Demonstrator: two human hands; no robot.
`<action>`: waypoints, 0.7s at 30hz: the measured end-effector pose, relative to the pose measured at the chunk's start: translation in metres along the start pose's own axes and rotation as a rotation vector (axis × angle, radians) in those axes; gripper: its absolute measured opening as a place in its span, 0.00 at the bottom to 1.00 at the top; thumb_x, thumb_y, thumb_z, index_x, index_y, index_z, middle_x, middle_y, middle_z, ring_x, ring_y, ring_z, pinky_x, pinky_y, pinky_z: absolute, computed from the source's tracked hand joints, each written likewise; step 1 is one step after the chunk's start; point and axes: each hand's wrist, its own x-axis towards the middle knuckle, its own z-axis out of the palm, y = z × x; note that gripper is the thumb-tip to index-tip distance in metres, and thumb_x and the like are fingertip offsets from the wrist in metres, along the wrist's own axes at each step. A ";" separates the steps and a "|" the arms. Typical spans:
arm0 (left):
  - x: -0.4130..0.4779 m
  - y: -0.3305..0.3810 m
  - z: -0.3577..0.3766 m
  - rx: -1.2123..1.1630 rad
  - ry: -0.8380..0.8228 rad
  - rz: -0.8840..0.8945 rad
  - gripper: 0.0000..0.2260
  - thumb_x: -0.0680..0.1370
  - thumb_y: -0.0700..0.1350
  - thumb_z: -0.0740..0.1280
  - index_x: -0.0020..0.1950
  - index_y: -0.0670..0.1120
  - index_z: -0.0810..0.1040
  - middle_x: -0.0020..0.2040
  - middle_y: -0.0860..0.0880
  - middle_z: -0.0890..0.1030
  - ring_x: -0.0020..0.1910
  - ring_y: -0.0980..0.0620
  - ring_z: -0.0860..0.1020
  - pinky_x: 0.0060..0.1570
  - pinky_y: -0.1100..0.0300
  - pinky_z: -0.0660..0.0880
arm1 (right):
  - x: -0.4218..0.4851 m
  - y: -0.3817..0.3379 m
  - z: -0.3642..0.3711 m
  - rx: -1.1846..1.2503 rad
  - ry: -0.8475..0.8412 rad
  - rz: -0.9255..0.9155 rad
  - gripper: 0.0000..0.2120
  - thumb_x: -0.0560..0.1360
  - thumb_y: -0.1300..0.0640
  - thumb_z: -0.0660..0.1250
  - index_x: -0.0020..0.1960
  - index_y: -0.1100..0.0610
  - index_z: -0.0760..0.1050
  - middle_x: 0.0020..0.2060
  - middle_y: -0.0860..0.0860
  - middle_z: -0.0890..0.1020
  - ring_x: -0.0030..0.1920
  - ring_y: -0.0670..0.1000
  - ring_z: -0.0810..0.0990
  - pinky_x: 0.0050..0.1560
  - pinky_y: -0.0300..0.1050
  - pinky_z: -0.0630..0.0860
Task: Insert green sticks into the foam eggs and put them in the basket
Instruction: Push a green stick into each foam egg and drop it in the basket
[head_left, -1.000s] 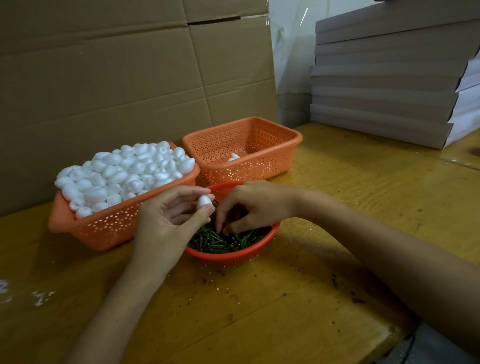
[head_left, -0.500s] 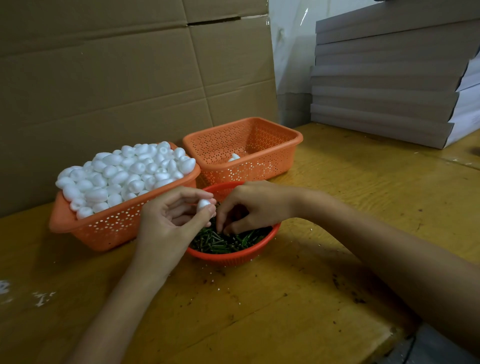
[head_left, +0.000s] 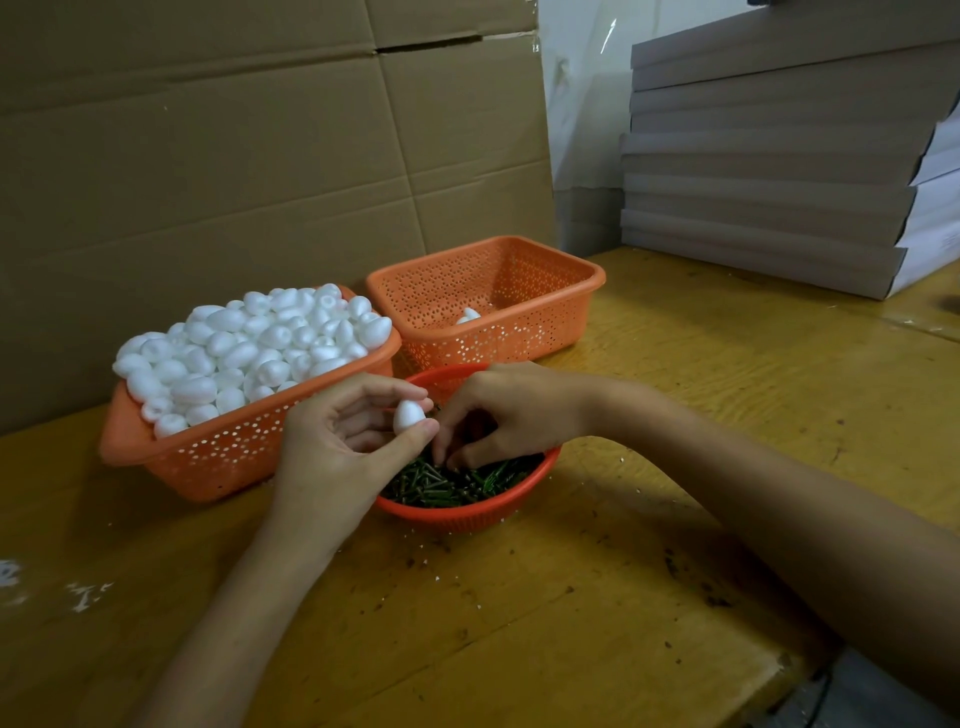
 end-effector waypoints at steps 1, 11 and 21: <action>0.000 0.000 0.000 0.002 0.005 -0.001 0.11 0.72 0.35 0.81 0.50 0.47 0.86 0.50 0.50 0.89 0.49 0.51 0.88 0.46 0.65 0.82 | 0.000 0.000 0.000 0.000 -0.002 -0.002 0.10 0.79 0.53 0.72 0.60 0.44 0.84 0.45 0.32 0.80 0.44 0.34 0.77 0.45 0.35 0.69; -0.001 0.000 0.002 -0.008 0.031 0.002 0.13 0.73 0.34 0.80 0.52 0.49 0.86 0.54 0.54 0.88 0.50 0.52 0.87 0.47 0.65 0.82 | -0.001 -0.002 -0.001 0.050 0.006 0.004 0.08 0.79 0.56 0.72 0.57 0.47 0.84 0.48 0.37 0.83 0.47 0.37 0.79 0.49 0.36 0.72; -0.001 0.000 0.001 -0.039 0.041 -0.024 0.13 0.74 0.33 0.78 0.51 0.50 0.87 0.49 0.50 0.88 0.48 0.50 0.88 0.47 0.62 0.83 | -0.003 -0.004 -0.002 0.060 0.004 0.046 0.04 0.83 0.54 0.66 0.57 0.50 0.76 0.52 0.47 0.82 0.52 0.49 0.80 0.54 0.53 0.77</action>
